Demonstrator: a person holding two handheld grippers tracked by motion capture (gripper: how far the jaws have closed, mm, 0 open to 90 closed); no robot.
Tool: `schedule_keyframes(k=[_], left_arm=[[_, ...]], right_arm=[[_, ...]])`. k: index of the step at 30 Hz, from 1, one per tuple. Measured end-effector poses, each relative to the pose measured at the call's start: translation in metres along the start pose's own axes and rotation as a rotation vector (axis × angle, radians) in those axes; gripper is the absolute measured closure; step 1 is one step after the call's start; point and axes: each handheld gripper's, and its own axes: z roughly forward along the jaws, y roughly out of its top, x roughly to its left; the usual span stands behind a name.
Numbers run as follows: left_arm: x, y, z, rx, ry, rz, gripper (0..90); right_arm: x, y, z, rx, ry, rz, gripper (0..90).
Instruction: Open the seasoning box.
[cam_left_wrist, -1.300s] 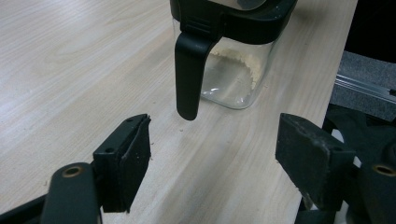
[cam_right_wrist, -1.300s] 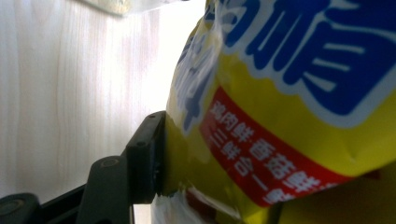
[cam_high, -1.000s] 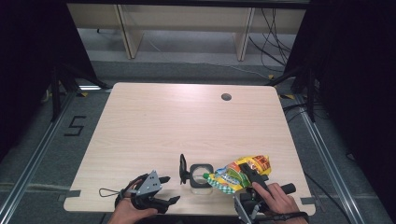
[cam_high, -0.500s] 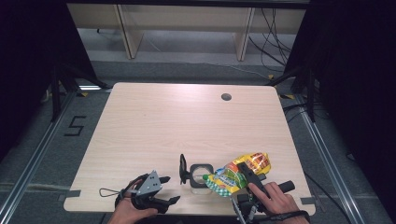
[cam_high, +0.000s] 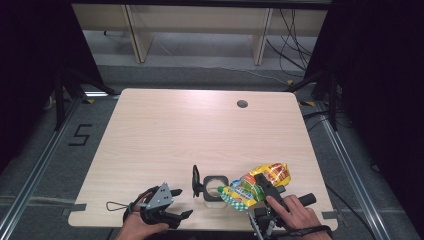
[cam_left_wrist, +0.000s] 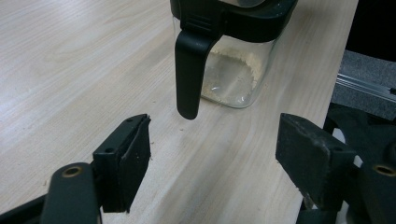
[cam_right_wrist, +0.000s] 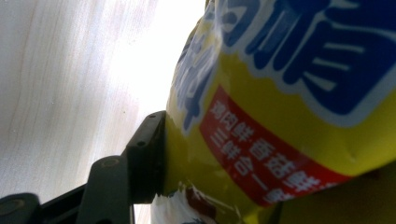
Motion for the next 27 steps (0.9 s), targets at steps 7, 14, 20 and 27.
schedule_keyframes(k=[7, 14, 20, 27], left_arm=[[0.0006, 0.0002, -0.0004, -0.001, 0.001, 0.008, 25.9], [0.0, -0.0002, 0.0005, -0.002, -0.001, 0.002, 25.8], [0.0003, 0.0002, -0.0003, -0.002, 0.01, 0.009, 25.9], [0.0002, -0.0001, 0.0004, -0.007, 0.006, 0.01, 26.2]], right_arm=[[-0.0002, 0.0001, 0.0027, -0.03, -0.044, -0.044, 42.0], [-0.0005, 0.0016, 0.0, -0.003, -0.046, -0.062, 42.0], [-0.0001, 0.0029, 0.0004, -0.011, -0.076, -0.087, 42.1], [-0.0013, 0.0039, -0.0002, -0.011, -0.1, -0.093, 42.2]])
